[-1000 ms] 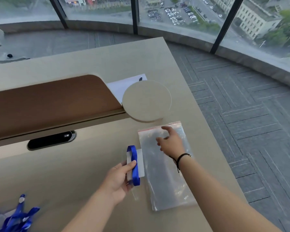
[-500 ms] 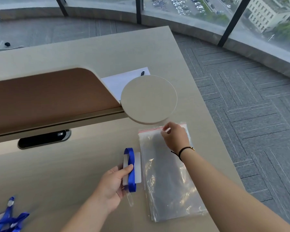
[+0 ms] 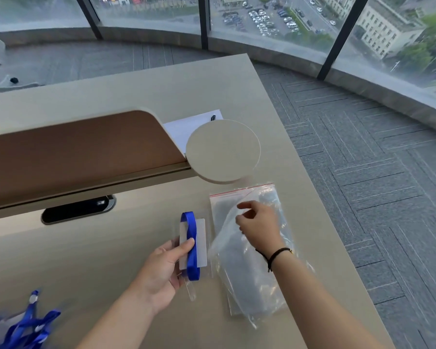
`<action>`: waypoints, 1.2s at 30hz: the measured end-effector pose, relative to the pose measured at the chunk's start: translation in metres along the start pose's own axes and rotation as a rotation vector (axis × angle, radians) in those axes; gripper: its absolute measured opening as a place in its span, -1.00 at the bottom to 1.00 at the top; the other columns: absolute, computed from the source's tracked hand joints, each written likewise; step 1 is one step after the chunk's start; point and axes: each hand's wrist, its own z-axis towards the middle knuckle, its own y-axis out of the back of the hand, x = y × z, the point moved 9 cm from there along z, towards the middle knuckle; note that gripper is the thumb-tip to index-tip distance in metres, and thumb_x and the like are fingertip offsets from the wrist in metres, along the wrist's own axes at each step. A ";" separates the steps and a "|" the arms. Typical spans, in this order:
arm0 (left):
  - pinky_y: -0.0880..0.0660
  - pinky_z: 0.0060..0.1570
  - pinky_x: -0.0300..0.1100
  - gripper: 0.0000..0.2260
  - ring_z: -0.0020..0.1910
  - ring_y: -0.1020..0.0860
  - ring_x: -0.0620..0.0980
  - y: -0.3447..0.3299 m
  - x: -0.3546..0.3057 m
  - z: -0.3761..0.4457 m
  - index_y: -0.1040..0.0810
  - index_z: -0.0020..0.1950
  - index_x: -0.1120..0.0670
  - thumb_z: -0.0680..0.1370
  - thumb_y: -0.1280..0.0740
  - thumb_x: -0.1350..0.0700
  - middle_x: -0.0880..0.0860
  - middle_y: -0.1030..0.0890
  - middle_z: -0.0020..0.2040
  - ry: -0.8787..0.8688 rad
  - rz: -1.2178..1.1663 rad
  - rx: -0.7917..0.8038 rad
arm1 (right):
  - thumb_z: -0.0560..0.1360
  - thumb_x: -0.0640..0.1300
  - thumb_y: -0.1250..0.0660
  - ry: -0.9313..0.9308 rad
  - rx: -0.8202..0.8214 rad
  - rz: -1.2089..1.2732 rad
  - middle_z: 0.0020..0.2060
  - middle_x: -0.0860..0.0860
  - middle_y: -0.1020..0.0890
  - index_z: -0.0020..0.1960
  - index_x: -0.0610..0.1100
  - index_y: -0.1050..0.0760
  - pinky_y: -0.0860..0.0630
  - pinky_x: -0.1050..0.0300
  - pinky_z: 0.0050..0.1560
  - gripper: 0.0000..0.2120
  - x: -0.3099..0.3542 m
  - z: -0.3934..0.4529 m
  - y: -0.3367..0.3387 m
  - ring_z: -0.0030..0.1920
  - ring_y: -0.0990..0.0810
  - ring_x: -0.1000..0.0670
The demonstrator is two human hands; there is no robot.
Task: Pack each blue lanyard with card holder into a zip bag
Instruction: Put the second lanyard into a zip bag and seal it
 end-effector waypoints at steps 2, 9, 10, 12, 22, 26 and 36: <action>-0.52 -0.08 -0.05 -0.55 -0.14 -0.65 0.08 0.000 -0.006 -0.017 -0.57 0.28 0.23 0.40 -0.44 0.13 0.21 -0.68 0.12 -0.014 -0.015 0.028 | 0.46 -0.26 -0.29 0.050 0.024 -0.035 -0.29 -0.01 -0.58 0.13 0.05 -0.57 -0.57 0.17 -0.30 -0.67 0.010 -0.025 -0.005 -0.28 -0.57 0.03; -0.50 0.21 0.30 -0.64 -0.04 -0.70 0.09 -0.002 -0.034 -0.090 -0.55 0.30 0.20 0.51 -0.35 0.17 0.16 -0.69 -0.01 -0.071 -0.225 0.209 | 0.45 -0.24 -0.31 0.224 0.119 -0.188 -0.32 0.03 -0.56 0.27 0.07 -0.52 -0.48 0.39 -0.24 -0.57 0.054 -0.121 -0.041 -0.30 -0.52 0.14; -0.46 0.25 0.34 -0.65 -0.01 -0.70 0.08 0.000 -0.038 -0.101 -0.57 0.29 0.19 0.51 -0.34 0.16 0.17 -0.69 -0.03 -0.080 -0.242 0.231 | 0.45 -0.25 -0.31 0.250 0.120 -0.210 -0.34 0.06 -0.54 0.27 0.06 -0.52 -0.47 0.42 -0.24 -0.58 0.061 -0.133 -0.047 -0.32 -0.51 0.16; -0.40 0.27 0.39 -0.67 0.04 -0.69 0.07 0.005 -0.042 -0.122 -0.58 0.26 0.16 0.50 -0.34 0.14 0.17 -0.69 -0.02 -0.090 -0.260 0.270 | 0.45 -0.26 -0.31 0.289 0.102 -0.235 -0.37 0.09 -0.51 0.27 0.02 -0.53 -0.46 0.42 -0.23 -0.58 0.072 -0.158 -0.054 -0.34 -0.49 0.17; -0.56 0.07 0.17 -0.74 0.05 -0.68 0.13 0.085 -0.047 -0.202 -0.64 0.23 0.14 0.57 -0.31 0.17 0.18 -0.69 0.11 -0.227 -0.107 0.238 | 0.44 -0.24 -0.38 0.431 0.196 -0.272 -0.32 0.08 -0.59 0.33 0.03 -0.50 -0.51 0.40 -0.13 -0.51 0.123 -0.265 -0.099 -0.25 -0.58 0.16; -0.54 0.16 0.26 -0.81 0.09 -0.67 0.20 0.129 -0.050 -0.221 -0.66 0.14 0.15 0.55 -0.36 0.23 0.18 -0.70 0.09 -0.350 0.146 0.086 | 0.42 -0.24 -0.39 0.461 0.209 -0.281 -0.34 0.09 -0.58 0.35 0.03 -0.48 -0.51 0.39 -0.10 -0.48 0.133 -0.284 -0.117 -0.24 -0.58 0.15; -0.64 -0.11 -0.06 -0.90 -0.18 -0.71 -0.03 0.172 -0.054 -0.234 -0.67 -0.04 0.05 0.54 -0.40 0.22 0.00 -0.74 -0.18 -0.486 0.724 -0.096 | 0.46 -0.23 -0.39 0.525 0.155 -0.324 -0.26 0.02 -0.61 0.37 0.11 -0.37 -0.57 0.27 -0.08 -0.46 0.149 -0.306 -0.142 -0.18 -0.59 0.12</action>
